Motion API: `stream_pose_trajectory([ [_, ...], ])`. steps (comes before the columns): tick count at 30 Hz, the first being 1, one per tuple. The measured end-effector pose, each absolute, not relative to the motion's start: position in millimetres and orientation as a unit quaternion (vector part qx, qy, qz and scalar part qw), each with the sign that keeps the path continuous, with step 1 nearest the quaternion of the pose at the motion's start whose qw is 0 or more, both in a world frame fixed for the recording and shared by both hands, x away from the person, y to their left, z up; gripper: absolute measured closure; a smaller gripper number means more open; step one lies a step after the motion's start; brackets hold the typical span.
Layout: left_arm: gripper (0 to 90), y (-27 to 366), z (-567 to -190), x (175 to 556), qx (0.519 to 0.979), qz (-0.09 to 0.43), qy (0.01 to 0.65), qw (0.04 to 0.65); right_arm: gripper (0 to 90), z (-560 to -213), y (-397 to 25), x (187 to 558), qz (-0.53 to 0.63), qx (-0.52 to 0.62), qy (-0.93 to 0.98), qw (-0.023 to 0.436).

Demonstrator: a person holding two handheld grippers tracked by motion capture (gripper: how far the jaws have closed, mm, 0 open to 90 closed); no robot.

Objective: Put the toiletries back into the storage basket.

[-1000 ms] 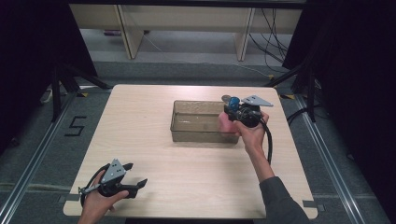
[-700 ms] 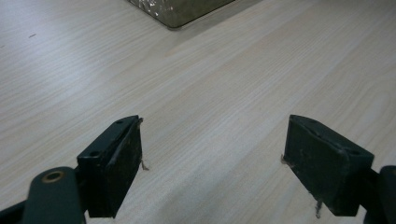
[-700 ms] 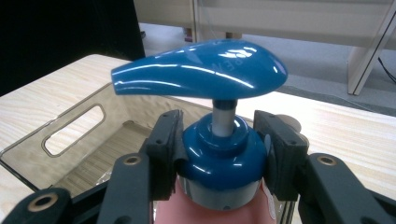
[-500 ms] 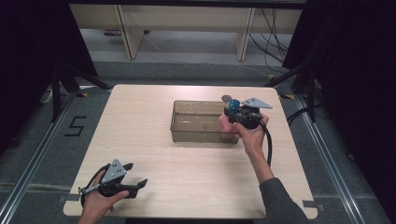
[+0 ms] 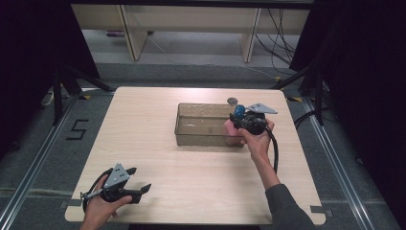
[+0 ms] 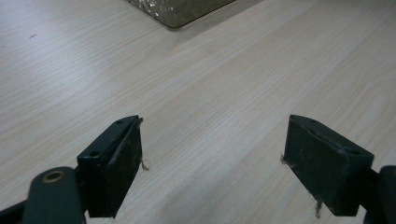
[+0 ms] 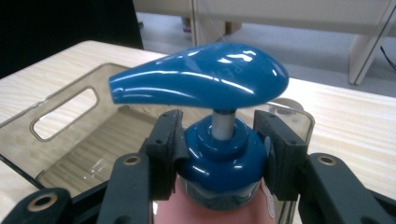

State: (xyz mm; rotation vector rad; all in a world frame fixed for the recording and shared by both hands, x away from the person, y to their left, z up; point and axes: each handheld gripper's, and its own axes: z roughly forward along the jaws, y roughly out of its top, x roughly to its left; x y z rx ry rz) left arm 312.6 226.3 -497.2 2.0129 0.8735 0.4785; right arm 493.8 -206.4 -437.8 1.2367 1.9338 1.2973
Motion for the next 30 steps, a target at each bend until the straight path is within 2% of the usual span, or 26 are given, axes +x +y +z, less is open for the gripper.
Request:
stream_pose_trajectory([
  [8, 19.0, 226, -497, 312, 0.807, 0.194, 0.351, 0.433, 52.3, -440, -206, 494, 0.481, 0.436, 0.719, 0.247],
  [13, 19.0, 226, -497, 312, 0.805, 0.191, 0.355, 0.435, 35.9, -440, -205, 490, 0.492, 0.453, 0.705, 0.235],
  [15, 19.0, 225, -497, 312, 0.806, 0.19, 0.354, 0.434, 31.8, -437, -206, 487, 0.498, 0.461, 0.699, 0.224],
  [18, 19.0, 225, -497, 311, 0.806, 0.192, 0.355, 0.434, 27.0, -435, -209, 481, 0.509, 0.455, 0.692, 0.234],
  [30, 18.9, 224, -496, 310, 0.804, 0.19, 0.352, 0.44, 23.3, -428, -213, 471, 0.513, 0.454, 0.691, 0.23],
])
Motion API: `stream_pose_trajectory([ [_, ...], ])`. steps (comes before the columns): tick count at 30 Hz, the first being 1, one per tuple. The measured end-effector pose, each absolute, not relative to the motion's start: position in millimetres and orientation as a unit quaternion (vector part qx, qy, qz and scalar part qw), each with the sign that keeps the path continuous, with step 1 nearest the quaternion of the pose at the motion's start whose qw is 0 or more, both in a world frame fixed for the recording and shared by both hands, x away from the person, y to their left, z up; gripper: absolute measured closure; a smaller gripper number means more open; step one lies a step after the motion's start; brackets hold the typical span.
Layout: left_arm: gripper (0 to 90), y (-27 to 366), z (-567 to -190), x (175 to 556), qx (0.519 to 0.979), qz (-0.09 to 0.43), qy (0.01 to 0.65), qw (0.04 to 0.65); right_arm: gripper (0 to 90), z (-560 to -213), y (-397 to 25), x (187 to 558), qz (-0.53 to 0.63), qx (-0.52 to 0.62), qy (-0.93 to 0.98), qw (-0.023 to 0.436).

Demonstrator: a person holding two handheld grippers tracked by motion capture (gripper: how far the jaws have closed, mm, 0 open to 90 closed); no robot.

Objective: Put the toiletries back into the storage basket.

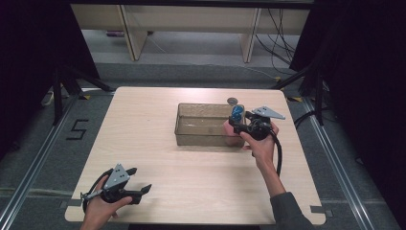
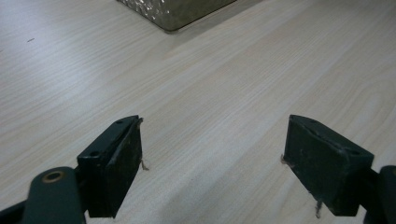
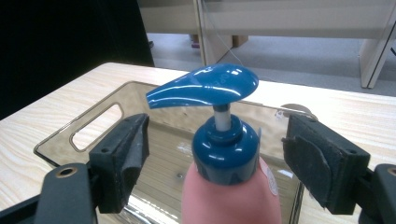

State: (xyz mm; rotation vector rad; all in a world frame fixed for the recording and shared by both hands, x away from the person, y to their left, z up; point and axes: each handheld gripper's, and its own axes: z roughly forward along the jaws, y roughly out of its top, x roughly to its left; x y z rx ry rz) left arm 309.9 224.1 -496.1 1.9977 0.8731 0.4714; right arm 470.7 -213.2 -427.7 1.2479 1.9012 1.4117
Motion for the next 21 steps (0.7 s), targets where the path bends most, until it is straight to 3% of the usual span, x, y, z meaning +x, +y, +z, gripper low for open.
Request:
stream_pose_trajectory([
  [21, 15.0, 225, -496, 310, 0.795, 0.195, 0.354, 0.452, 15.4, -415, -216, 442, 0.528, 0.465, 0.678, 0.21],
])
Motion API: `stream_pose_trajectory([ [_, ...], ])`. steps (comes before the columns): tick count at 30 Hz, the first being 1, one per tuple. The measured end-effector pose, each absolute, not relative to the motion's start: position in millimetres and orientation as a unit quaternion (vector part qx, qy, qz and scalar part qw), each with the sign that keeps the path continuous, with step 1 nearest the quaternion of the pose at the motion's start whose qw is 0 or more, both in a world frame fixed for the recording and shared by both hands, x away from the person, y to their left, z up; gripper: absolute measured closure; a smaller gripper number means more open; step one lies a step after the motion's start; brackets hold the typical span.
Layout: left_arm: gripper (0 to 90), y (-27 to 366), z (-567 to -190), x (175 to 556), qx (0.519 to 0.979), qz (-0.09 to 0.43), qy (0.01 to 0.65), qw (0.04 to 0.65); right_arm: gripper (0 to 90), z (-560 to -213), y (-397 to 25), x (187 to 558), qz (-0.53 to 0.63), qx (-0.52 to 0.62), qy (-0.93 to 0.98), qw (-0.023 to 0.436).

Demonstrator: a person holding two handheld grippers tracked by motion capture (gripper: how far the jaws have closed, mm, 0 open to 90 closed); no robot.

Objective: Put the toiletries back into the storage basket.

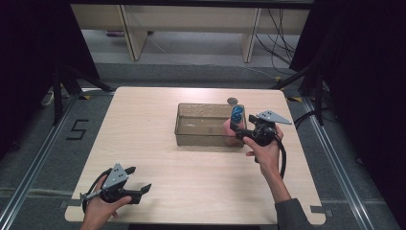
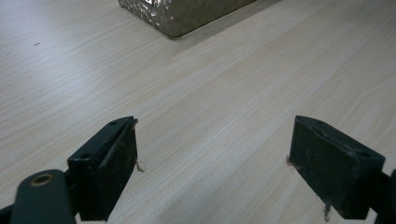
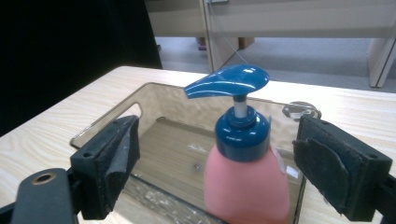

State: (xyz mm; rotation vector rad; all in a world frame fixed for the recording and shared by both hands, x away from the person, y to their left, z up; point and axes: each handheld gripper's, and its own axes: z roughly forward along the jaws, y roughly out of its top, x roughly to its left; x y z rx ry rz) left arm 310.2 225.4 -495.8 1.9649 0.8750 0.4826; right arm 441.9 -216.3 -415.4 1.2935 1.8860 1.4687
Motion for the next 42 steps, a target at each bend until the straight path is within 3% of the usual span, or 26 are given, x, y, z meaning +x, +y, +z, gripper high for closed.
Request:
stream_pose_trajectory([
  [8, 15.0, 225, -496, 310, 0.796, 0.196, 0.353, 0.452, 15.4, -413, -220, 431, 0.531, 0.442, 0.686, 0.227],
  [21, 15.2, 225, -497, 310, 0.796, 0.197, 0.352, 0.452, 15.5, -413, -215, 405, 0.531, 0.441, 0.696, 0.199],
  [42, 15.3, 225, -496, 310, 0.799, 0.192, 0.352, 0.448, 16.0, -425, -219, 388, 0.539, 0.417, 0.706, 0.191],
])
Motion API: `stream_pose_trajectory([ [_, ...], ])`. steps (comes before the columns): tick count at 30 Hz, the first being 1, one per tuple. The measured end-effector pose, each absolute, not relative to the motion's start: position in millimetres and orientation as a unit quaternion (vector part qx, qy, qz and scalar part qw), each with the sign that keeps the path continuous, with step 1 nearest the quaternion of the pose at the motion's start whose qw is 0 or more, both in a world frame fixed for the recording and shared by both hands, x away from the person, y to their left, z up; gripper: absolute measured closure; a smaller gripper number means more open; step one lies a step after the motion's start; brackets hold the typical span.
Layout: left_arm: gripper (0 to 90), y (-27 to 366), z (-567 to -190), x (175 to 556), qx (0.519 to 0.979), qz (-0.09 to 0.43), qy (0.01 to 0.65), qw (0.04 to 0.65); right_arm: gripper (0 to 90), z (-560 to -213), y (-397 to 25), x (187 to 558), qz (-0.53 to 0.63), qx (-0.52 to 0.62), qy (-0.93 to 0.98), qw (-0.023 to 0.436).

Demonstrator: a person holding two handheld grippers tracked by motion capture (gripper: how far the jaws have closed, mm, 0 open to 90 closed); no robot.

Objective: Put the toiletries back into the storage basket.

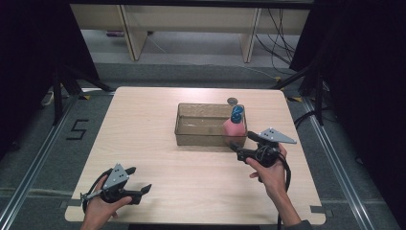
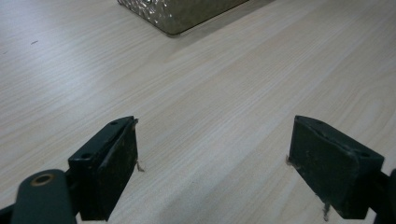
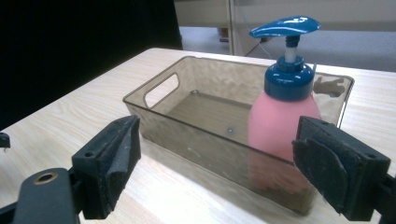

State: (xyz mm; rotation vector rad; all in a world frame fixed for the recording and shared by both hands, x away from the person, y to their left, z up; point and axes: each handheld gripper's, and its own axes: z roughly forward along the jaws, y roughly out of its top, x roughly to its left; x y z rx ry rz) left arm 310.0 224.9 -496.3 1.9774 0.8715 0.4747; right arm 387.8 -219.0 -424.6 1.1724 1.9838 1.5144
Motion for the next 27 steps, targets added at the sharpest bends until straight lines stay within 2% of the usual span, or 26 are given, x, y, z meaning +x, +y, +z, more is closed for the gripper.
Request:
stream_pose_trajectory([
  [2, 15.3, 225, -496, 310, 0.798, 0.191, 0.353, 0.45, 16.0, -426, -220, 386, 0.538, 0.418, 0.705, 0.198],
  [5, 15.3, 225, -497, 310, 0.798, 0.193, 0.353, 0.448, 16.1, -426, -219, 382, 0.537, 0.435, 0.699, 0.184],
  [8, 15.2, 225, -497, 310, 0.799, 0.193, 0.351, 0.448, 16.1, -427, -222, 382, 0.53, 0.422, 0.708, 0.196],
  [9, 15.3, 225, -497, 310, 0.799, 0.193, 0.353, 0.448, 16.1, -427, -220, 379, 0.532, 0.433, 0.705, 0.182],
  [10, 15.3, 225, -497, 310, 0.799, 0.193, 0.351, 0.448, 16.2, -429, -221, 381, 0.531, 0.422, 0.709, 0.195],
  [27, 15.3, 224, -497, 310, 0.8, 0.193, 0.353, 0.445, 16.2, -435, -219, 368, 0.535, 0.424, 0.711, 0.17],
])
